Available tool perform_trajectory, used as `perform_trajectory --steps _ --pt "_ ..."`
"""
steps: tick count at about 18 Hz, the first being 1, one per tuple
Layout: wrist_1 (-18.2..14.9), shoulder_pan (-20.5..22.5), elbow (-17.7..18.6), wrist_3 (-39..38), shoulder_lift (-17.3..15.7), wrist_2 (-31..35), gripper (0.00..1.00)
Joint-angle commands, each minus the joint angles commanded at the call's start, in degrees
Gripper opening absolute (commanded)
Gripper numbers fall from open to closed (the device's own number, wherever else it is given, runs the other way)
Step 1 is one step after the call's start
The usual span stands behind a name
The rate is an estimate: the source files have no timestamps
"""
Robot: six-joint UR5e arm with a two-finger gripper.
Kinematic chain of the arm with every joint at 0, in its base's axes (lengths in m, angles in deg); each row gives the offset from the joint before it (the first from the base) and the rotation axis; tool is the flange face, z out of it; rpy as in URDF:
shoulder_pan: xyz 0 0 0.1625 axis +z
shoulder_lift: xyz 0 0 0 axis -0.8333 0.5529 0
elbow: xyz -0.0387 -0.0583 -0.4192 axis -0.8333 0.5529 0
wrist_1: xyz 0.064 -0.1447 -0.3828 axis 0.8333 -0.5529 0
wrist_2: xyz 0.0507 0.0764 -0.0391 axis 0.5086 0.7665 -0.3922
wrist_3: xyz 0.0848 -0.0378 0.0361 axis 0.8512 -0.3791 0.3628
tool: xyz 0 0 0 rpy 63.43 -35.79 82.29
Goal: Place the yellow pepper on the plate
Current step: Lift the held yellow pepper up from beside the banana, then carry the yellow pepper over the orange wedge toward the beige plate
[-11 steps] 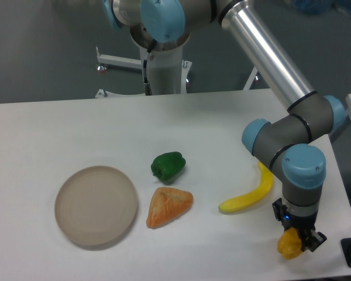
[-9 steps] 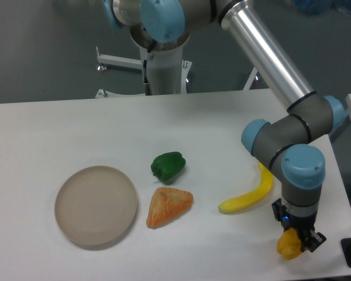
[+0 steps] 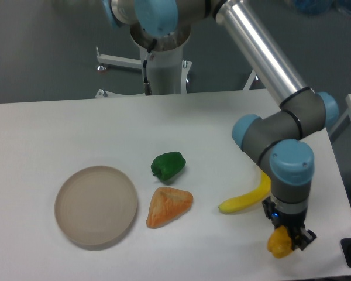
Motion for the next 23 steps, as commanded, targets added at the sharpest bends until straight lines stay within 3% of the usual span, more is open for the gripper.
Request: perform_trajectory --steps 6,11,15,23 --pt "-7.81 -4.74 8.09 -12.46 -8.70 0.26 0.56" --pt "-8.44 -11.76 13.46 -26.17 -13.11 0.35 0.56" --pt "-10.10 -18.00 14.44 -37.34 -13.81 0.35 0.56" --pt "-11.25 -26.45 16.36 -49.57 -12.41 -0.17 0.56"
